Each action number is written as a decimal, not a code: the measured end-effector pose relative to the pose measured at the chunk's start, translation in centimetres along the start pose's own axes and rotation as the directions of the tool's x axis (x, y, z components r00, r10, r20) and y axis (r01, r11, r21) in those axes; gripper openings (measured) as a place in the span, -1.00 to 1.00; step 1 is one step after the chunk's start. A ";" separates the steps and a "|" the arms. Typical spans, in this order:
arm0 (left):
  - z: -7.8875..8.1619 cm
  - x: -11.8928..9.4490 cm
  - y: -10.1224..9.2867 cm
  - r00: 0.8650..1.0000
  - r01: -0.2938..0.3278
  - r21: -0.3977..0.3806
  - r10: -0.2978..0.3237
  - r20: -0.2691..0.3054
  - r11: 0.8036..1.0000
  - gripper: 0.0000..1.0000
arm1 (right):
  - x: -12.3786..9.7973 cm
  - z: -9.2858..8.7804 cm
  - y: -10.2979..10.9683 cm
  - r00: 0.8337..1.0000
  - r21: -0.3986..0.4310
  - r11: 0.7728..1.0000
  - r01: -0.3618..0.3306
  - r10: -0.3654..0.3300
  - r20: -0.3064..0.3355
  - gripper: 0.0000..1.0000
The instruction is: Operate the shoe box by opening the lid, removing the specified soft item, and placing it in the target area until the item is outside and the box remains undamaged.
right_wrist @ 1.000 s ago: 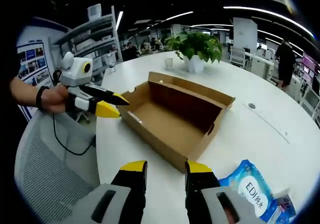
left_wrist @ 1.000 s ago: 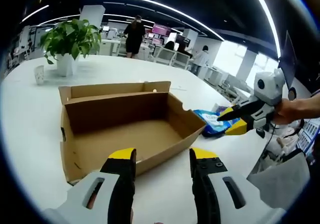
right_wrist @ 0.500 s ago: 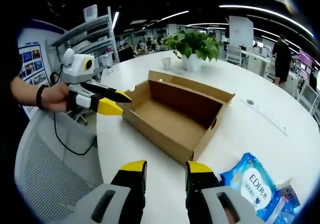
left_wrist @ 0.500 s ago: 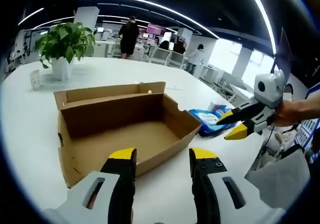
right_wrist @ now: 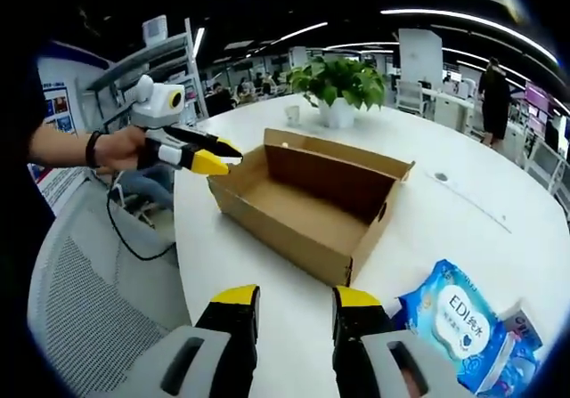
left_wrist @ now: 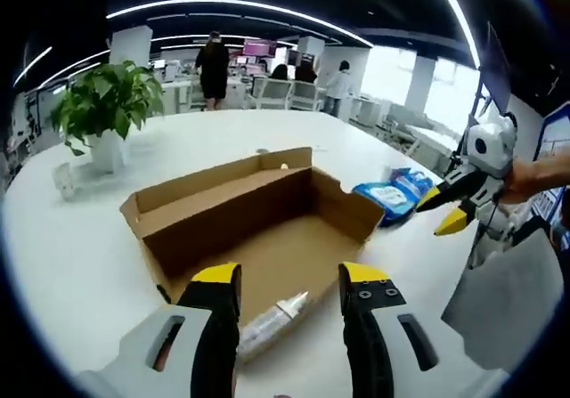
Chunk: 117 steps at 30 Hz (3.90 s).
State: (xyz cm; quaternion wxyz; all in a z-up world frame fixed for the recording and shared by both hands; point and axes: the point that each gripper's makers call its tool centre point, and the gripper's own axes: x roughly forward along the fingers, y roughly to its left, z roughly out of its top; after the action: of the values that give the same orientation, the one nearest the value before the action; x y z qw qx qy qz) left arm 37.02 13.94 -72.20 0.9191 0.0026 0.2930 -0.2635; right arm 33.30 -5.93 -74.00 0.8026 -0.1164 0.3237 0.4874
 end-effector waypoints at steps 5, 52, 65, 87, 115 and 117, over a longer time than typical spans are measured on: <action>0.8 0.2 0.5 0.998 0.049 0.090 -0.045 -0.046 0.995 -0.06 | -0.4 0.4 0.3 1.000 0.025 1.000 0.001 -0.001 0.025 -0.40; -7.8 6.1 0.6 0.724 0.590 0.368 -0.270 -0.635 0.718 -0.13 | -3.2 -4.0 3.2 0.998 0.134 0.989 0.059 -0.062 0.015 -0.39; -7.5 5.6 2.5 0.749 0.560 0.425 -0.215 -0.626 0.711 -0.13 | -3.2 -3.8 3.5 0.997 0.134 0.989 0.071 -0.072 0.007 -0.43; -10.0 5.2 2.1 0.726 0.614 0.527 -0.158 -0.669 0.588 -0.47 | -3.8 -3.1 3.7 0.994 0.133 0.986 0.105 -0.107 0.010 -0.45; -6.1 5.1 1.5 0.822 0.509 0.560 -0.177 -0.541 0.653 -0.62 | -2.5 -1.7 3.9 0.996 0.144 0.987 0.077 -0.084 0.039 -0.43; -5.5 5.0 1.2 0.830 0.503 0.564 -0.185 -0.526 0.655 -0.62 | -2.2 -1.3 3.8 0.996 0.125 0.990 0.071 -0.077 0.039 -0.42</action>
State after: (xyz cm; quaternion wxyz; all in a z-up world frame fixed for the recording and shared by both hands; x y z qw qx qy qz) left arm 38.12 13.47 -79.68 0.6962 0.3397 0.3618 -0.5187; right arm 28.84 -6.25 -73.08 0.8328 -0.0676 0.3309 0.4387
